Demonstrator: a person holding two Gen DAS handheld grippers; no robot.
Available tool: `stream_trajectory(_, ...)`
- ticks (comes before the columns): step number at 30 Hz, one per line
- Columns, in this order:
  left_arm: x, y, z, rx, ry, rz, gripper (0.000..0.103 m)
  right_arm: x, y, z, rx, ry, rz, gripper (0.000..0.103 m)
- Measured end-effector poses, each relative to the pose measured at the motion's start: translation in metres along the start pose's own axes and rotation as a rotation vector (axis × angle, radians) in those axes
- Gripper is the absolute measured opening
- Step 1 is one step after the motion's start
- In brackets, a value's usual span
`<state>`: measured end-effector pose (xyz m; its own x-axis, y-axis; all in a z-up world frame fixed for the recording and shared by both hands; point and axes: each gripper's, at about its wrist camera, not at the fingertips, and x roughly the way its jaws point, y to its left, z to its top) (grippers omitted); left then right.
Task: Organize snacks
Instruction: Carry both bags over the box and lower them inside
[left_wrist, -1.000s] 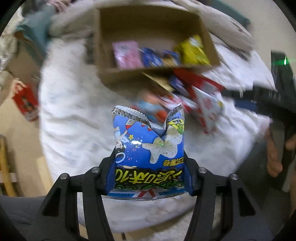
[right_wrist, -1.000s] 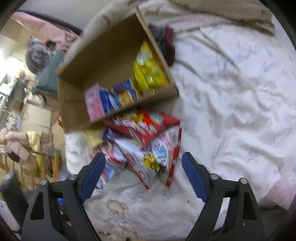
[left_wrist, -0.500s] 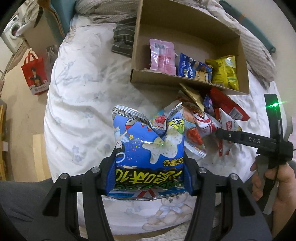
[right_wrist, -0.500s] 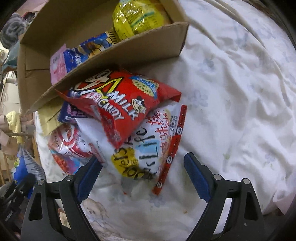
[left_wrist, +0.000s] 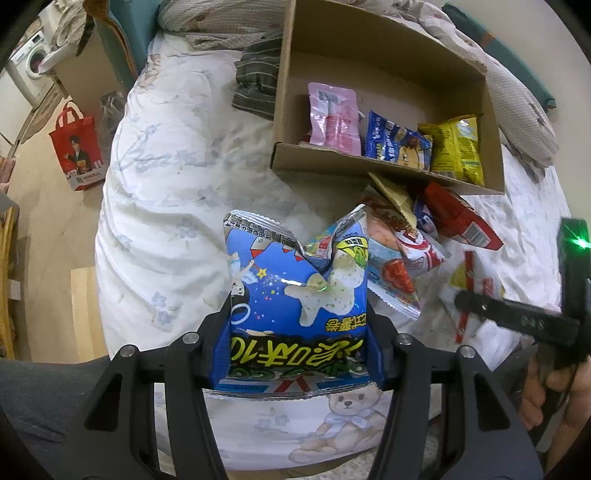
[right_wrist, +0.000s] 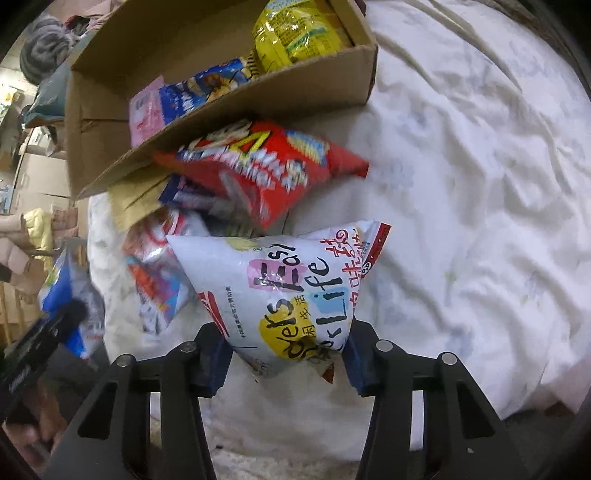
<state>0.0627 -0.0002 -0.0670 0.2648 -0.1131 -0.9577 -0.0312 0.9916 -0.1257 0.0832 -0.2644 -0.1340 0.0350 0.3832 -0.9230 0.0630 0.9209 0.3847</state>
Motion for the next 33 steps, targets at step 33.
stream_trajectory(33, -0.070, -0.013, 0.073, 0.058, -0.309, 0.077, 0.053, -0.100, 0.044, 0.011, -0.122, -0.405, 0.293, 0.052)
